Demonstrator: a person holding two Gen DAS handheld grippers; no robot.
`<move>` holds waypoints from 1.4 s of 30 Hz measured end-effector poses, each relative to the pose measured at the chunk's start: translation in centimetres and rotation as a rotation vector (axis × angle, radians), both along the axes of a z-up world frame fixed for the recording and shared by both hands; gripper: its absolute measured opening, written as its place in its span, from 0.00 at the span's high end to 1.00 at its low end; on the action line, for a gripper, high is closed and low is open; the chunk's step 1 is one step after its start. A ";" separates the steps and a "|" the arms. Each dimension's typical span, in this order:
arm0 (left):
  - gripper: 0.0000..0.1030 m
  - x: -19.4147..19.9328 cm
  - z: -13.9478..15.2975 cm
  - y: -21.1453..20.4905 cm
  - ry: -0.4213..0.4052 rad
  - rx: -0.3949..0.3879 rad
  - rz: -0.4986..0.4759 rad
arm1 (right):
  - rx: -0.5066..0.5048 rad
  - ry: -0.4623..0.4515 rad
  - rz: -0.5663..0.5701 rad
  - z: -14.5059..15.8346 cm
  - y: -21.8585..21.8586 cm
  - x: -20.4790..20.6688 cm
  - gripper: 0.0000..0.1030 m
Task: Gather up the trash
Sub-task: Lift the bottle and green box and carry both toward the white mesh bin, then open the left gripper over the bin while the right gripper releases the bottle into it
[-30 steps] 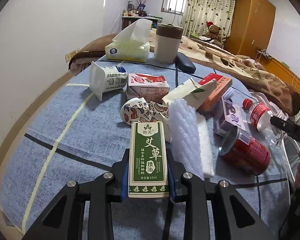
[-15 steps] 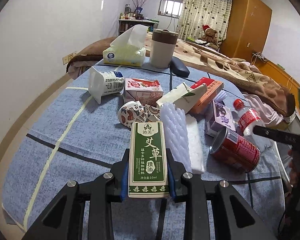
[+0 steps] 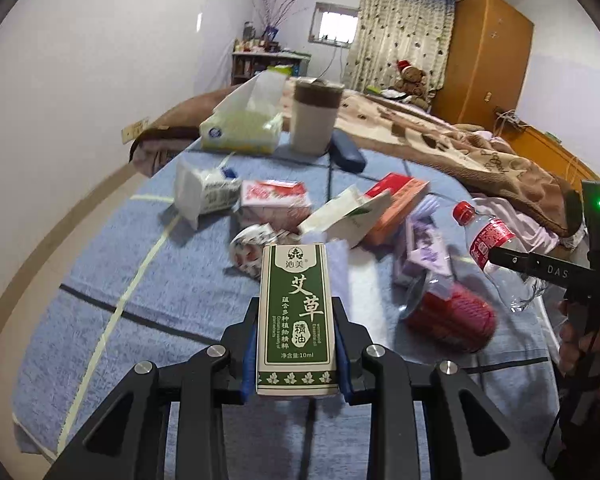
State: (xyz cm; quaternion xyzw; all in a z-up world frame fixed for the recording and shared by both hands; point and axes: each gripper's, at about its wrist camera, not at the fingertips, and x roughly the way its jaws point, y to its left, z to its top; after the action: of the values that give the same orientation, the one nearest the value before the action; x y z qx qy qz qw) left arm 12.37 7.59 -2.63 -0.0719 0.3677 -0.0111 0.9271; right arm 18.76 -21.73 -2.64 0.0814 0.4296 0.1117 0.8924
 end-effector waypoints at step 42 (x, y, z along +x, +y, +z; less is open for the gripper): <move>0.69 0.3 4.1 -30.0 -0.116 -0.013 -0.589 | -0.069 -0.144 -0.435 2.0 -16.0 -10.8 0.38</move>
State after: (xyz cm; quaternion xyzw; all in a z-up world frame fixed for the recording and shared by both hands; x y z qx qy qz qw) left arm 12.68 -22.41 1.46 0.0326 0.3191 -0.2859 0.9030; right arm 7.96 -37.74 -0.68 0.1335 0.3407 -0.0923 0.9261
